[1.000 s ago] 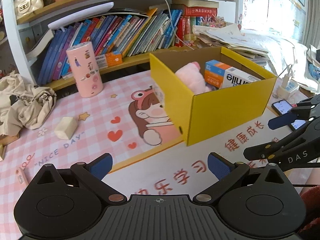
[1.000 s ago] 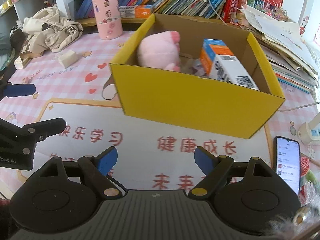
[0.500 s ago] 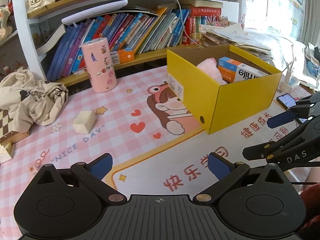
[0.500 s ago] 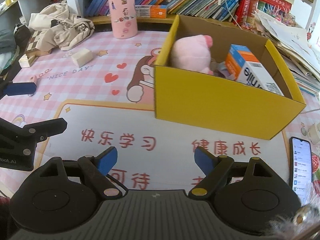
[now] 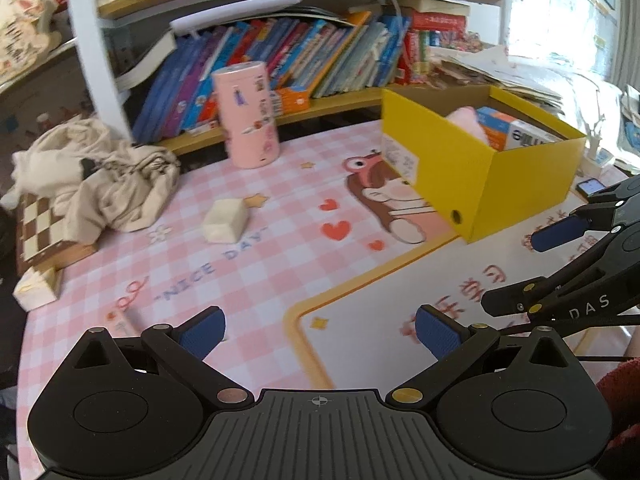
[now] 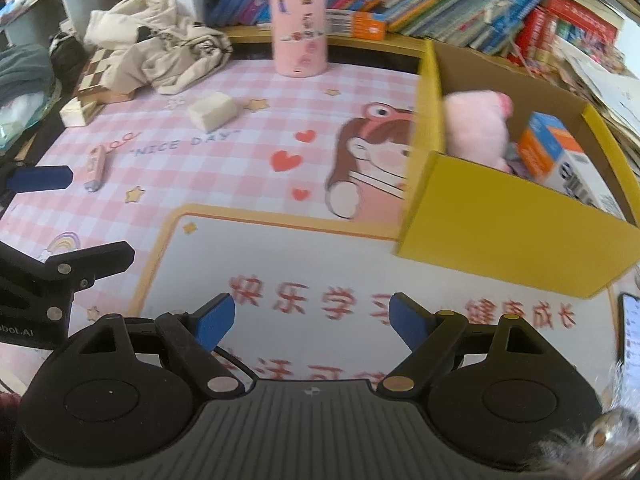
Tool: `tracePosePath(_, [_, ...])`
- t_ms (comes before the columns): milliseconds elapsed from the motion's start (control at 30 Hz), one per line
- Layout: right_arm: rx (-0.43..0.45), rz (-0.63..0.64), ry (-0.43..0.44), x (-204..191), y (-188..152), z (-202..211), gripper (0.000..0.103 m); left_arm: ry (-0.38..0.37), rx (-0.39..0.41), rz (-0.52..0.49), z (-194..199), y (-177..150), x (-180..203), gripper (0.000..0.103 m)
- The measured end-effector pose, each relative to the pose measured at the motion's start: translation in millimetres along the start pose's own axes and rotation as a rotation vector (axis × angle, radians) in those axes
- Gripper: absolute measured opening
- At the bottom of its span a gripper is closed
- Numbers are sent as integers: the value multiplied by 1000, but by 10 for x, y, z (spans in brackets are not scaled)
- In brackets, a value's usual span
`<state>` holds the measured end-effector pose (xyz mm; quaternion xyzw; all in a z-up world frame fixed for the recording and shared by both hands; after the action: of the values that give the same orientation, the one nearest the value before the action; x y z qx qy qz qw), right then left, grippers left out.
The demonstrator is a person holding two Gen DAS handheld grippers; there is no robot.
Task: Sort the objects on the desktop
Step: 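Move both open tools back over the desk toward the erasers, then grasp the white eraser cube with the right tool while the left tool grasps the pink eraser stick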
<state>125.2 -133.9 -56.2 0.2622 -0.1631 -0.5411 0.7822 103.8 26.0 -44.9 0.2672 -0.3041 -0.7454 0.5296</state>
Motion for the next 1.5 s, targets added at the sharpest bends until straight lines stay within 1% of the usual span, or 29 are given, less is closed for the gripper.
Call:
tracePosePath(267, [3,84,32,-402,170,-132,84,60,13,73,114,-124,-441,102])
tracePosePath(400, [-5,134,36,-548,226,-180,84,74,20,110,127,-156,-594,102])
tracePosePath(567, [-10,173,36,-624,312,-264,84,78,33,154,92,-168,-734,102])
tracePosePath(800, [-8,208,45,-697,479,-395,84,105,52,214,15,-153,-904,102])
tracePosePath(967, [-3,243,58,-769,611,-516,84,117,44,230,-81,-171,-987,102])
tracePosePath(1167, [-11,232,62,-784,806,-772,82,151,23,251,-228,-202,-1147,102])
tracePosePath(1300, [-9,227,65,-823,969,-939,82,160,1,272,-347,-229,-1258,102])
tracePosePath(1500, [2,255,80,-918,1208,-1177,82,163,-31,304,-535,-283,-1409,102])
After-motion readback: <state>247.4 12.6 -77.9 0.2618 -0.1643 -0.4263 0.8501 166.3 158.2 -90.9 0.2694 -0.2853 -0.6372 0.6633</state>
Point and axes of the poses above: each gripper's, at about its wrist camera, not at the fingertips, and z roughly against the way its jaws point, x to its right, y to its top, the point moved 6 cm from there along -z, roughly the way its jaws point, and after that the axes turned 2 degrees about x, right-handed, at the moved point
